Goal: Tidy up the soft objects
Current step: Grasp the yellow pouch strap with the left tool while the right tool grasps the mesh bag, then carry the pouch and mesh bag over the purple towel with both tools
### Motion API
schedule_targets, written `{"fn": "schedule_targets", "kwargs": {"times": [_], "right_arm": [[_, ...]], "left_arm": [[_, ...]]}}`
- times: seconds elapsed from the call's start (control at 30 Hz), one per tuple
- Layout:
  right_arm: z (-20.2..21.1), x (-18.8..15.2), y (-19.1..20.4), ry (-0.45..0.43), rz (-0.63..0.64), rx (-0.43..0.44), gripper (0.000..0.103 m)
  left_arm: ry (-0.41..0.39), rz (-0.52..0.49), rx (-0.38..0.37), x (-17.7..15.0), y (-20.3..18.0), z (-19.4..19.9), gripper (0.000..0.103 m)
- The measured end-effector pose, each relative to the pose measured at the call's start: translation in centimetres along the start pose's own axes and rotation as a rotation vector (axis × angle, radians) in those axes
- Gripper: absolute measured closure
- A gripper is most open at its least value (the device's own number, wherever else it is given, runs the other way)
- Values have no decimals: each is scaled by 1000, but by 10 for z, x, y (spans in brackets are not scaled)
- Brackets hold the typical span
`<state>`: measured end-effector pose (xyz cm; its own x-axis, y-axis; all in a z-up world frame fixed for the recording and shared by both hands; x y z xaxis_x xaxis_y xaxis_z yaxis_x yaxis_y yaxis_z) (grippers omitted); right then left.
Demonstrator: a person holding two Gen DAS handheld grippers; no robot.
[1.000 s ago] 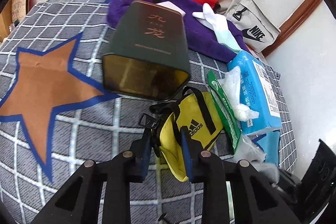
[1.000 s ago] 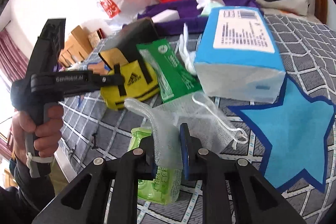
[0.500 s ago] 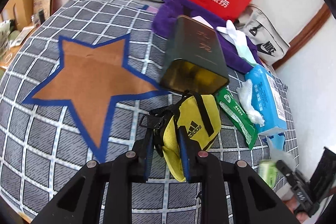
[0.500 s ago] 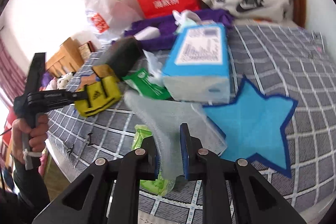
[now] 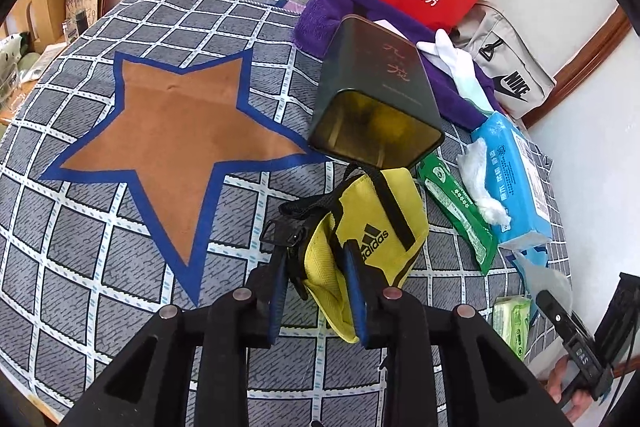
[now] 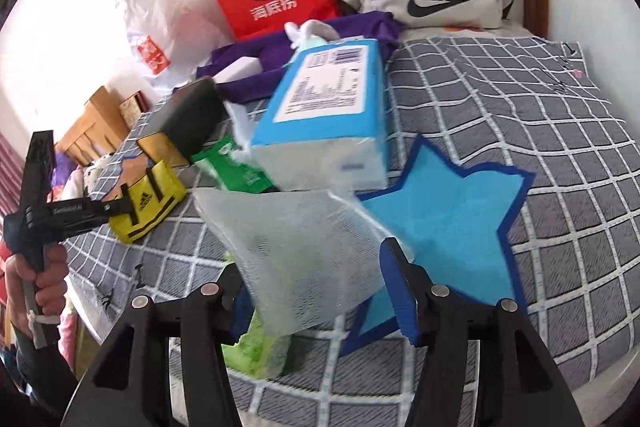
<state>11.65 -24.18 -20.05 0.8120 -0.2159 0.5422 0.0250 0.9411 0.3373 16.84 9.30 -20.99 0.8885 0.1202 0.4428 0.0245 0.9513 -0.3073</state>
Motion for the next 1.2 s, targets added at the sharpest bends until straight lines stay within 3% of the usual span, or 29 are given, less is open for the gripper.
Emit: {"fn": "schedule_targets", "kwargs": {"times": [0.3, 0.43, 0.47, 0.53, 0.57, 0.63, 0.67, 0.83, 1.2], "right_arm": [[-28, 13, -15, 10, -8, -29, 46], [-32, 17, -15, -2, 1, -35, 47], [-32, 17, -14, -6, 13, -45, 50], [-34, 16, -13, -10, 44, -78, 70], [-34, 15, -13, -7, 58, -92, 82], [-32, 15, -14, -10, 64, -88, 91], [-29, 15, -15, -10, 63, -76, 95], [-10, 14, -11, -46, 76, -60, 98], [21, 24, 2, -72, 85, -40, 98]], "left_arm": [[13, -8, 4, 2, -2, -5, 71], [14, -27, 7, 4, -7, -8, 61], [16, -37, 5, 5, -10, -9, 56], [9, -53, 9, 6, -15, -11, 52], [3, -65, 22, 6, -19, -13, 52], [-7, -68, 46, 7, -21, -15, 56], [-15, -65, 51, 7, -22, -15, 67], [-22, -51, -3, 9, -24, -7, 80], [-70, -79, -40, 11, -39, 29, 84]]}}
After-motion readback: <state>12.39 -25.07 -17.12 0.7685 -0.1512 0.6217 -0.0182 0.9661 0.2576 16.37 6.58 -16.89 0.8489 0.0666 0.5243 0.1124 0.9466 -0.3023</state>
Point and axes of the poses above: each gripper's, at about its wrist camera, not at the fingertips, and z roughly against the way its jaws point, y to its left, x to its top, the point moved 2 cm from there along -z, roughly the way its jaws point, and after that the axes turned 4 degrees about -z, right-handed, at the moved point
